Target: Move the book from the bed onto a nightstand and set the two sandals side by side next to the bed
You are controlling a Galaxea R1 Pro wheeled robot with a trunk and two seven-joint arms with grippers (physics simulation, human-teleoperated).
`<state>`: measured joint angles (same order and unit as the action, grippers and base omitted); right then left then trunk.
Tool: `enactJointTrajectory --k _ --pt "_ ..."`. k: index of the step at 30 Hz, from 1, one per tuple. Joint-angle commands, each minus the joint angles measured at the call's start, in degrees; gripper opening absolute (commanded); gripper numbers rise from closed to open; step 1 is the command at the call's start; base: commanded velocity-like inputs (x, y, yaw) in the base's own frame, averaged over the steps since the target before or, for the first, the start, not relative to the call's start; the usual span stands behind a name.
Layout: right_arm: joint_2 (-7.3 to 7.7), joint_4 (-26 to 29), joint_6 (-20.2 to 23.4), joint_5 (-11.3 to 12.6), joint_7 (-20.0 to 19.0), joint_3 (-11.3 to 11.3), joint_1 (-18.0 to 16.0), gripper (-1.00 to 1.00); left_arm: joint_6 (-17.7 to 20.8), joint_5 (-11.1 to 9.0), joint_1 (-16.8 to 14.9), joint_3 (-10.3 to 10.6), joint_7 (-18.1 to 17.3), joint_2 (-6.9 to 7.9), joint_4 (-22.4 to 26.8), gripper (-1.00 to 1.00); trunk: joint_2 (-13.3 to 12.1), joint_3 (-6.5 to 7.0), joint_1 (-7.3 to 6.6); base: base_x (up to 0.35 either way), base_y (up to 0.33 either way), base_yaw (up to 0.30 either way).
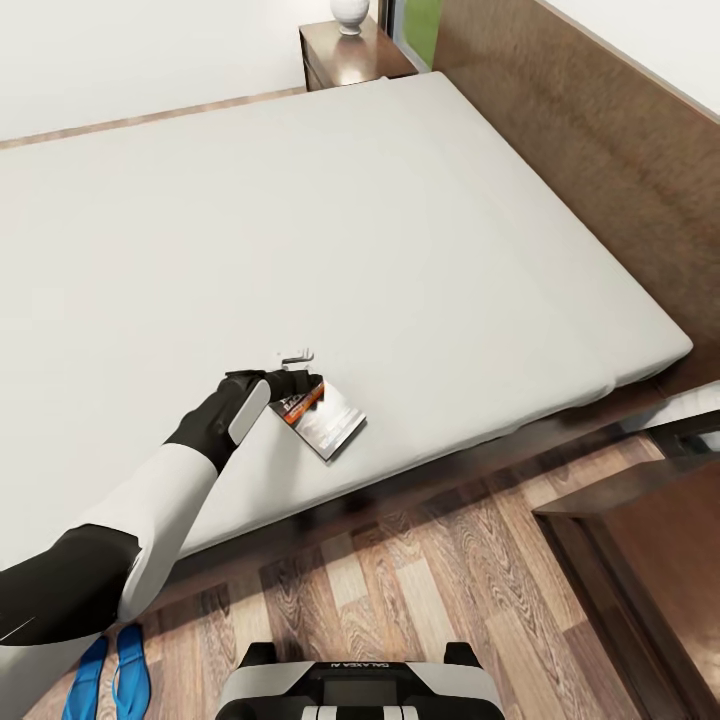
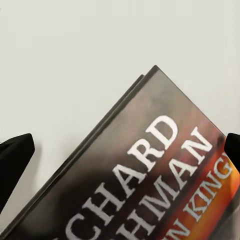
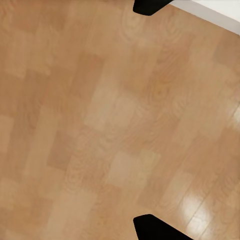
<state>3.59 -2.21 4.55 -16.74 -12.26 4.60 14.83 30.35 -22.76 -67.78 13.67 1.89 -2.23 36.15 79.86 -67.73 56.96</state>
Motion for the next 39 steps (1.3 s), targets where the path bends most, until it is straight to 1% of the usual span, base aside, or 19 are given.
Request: enactJointTrajectory --k 1,18,27,39 --pt "0.01 0.11 0.18 0.04 -0.22 0.45 0.02 1.0 0.14 -0.53 -0.01 0.12 0.26 0.01 -3.17 1.0 0.02 -0.02 0.01 -0.005 0.0 0.0" --pt "0.01 0.11 0.13 0.04 -0.22 0.46 0.02 1.0 -0.42 -0.53 -0.02 0.2 0.25 -0.07 -3.11 1.0 0.02 -0.02 0.01 -0.001 -0.001 0.0" --pt "0.01 0.11 0.15 0.04 -0.22 0.48 0.02 1.0 -0.59 -0.53 -0.03 0.21 0.23 -0.07 -3.1 1.0 0.02 -0.02 0.01 0.0 -0.074 0.0" --pt "0.01 0.12 0.14 0.04 -0.22 0.44 0.02 1.0 -0.79 -0.53 -0.02 0.21 0.22 -0.06 -3.1 1.0 0.02 -0.02 0.01 0.0 -0.019 0.0"
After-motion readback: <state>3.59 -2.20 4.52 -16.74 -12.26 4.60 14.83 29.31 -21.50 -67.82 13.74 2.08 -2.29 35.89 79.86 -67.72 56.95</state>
